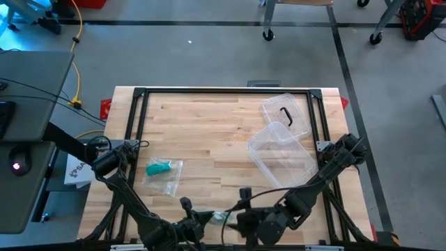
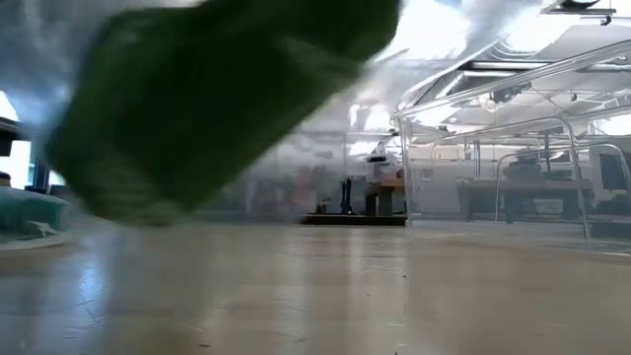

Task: Roll bandage
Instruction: Close the transparent zip bag

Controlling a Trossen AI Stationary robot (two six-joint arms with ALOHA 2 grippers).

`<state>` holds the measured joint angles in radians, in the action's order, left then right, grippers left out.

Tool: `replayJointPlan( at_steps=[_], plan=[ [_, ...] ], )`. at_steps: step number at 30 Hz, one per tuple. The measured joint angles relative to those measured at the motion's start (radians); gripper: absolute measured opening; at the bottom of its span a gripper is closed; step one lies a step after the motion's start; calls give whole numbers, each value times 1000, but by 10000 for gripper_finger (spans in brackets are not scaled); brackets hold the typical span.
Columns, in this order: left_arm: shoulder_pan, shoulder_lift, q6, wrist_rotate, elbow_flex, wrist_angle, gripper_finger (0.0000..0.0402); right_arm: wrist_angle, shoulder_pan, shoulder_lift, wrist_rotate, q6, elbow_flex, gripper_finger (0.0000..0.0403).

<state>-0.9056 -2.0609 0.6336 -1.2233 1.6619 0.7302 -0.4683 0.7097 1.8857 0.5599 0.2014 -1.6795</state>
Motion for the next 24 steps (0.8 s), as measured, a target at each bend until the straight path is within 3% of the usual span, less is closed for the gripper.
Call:
replayJointPlan(
  at_steps=[7, 12, 16, 24],
  plan=[
    [3, 0, -27, 0, 0, -28, 0, 145, -23, 66, 31, -48, 9, 167],
    [3, 0, -28, 2, 0, -29, 0, 151, -56, 85, 25, -6, 9, 103],
    [3, 0, -27, 7, 0, -30, 0, 154, -77, 86, -65, 7, 9, 51],
    [2, 0, -25, 13, 0, -32, 0, 136, -78, 95, -98, 0, 9, 3]
  ],
)
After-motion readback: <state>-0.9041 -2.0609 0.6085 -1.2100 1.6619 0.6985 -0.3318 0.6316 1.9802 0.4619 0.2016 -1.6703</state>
